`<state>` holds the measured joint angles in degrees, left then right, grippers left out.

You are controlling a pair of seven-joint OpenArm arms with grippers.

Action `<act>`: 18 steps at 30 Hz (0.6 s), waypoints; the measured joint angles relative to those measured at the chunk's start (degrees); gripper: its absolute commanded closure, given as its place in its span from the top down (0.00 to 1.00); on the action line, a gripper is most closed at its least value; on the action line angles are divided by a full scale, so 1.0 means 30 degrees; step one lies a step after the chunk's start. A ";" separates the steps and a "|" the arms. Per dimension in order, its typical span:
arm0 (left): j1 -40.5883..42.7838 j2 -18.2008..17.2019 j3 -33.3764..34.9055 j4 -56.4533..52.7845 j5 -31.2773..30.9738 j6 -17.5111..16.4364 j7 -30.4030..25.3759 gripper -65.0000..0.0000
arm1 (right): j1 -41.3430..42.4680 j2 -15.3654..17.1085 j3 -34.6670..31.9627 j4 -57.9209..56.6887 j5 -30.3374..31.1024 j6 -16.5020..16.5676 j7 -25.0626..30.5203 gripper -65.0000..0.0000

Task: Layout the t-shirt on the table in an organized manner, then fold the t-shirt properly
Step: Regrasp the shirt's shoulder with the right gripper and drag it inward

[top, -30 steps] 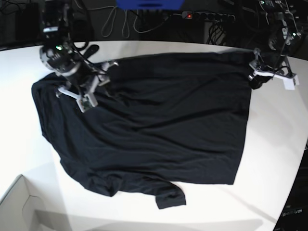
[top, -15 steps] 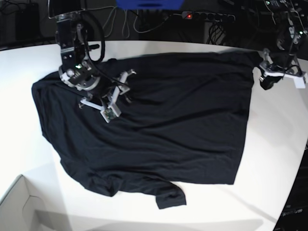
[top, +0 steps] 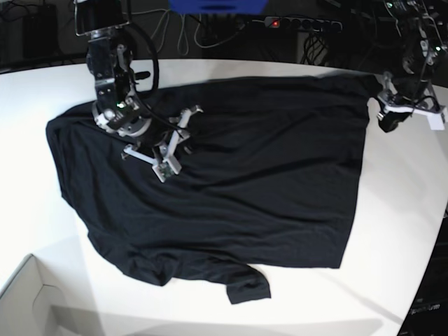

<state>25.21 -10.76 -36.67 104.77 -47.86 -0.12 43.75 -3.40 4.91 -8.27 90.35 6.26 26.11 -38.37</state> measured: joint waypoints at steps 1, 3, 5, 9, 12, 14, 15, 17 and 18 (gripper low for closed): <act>0.0000 0.0000 0.0000 0.0000 0.0000 0.0000 0.0000 0.27 | 0.0000 0.0000 0.0000 0.0000 0.0007 0.0000 0.0015 0.13; 0.0000 0.0000 0.0000 0.0000 0.0007 -0.0007 0.0000 0.27 | 0.0007 0.0000 0.0000 0.0000 0.0007 0.0000 0.0022 0.00; 0.0000 0.0000 0.0000 0.0000 0.0007 0.0000 0.0000 0.27 | -0.0007 0.0000 0.0000 0.0000 0.0007 0.0000 -0.0015 0.00; -0.0029 0.0007 0.0000 0.0000 -0.0007 0.0000 -0.0007 0.27 | -0.0386 0.0073 0.0000 0.0481 -0.0007 -0.0007 -0.0036 0.00; -0.0044 0.0007 -0.0117 0.0000 -0.0022 0.0000 0.0087 0.27 | -0.1421 0.0393 -0.0036 0.1887 -0.0029 0.0000 -0.0066 0.00; -0.0044 -0.0007 -0.0423 0.0000 -0.0051 0.0000 0.0073 0.27 | -0.2076 0.0532 -0.0007 0.2929 -0.0066 -0.0066 -0.0189 0.00; -0.0036 -0.0007 -0.0546 0.0000 -0.0051 0.0000 0.0015 0.27 | -0.2419 0.0539 0.0029 0.3468 -0.0029 -0.0102 -0.0146 0.00; -0.0044 -0.0022 -0.0772 0.0000 -0.0058 -0.0007 0.0073 0.27 | -0.3271 0.0539 0.0131 0.4561 0.0022 -0.0109 0.0044 0.00; -0.0044 -0.0029 -0.0874 0.0000 -0.0102 0.0000 0.0073 0.27 | -0.3694 0.0539 0.0153 0.4962 -0.0029 -0.0124 0.0036 0.00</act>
<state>25.08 -10.85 -39.29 104.77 -48.16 -0.12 43.97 -14.48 6.52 -7.81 105.23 6.17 25.74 -38.26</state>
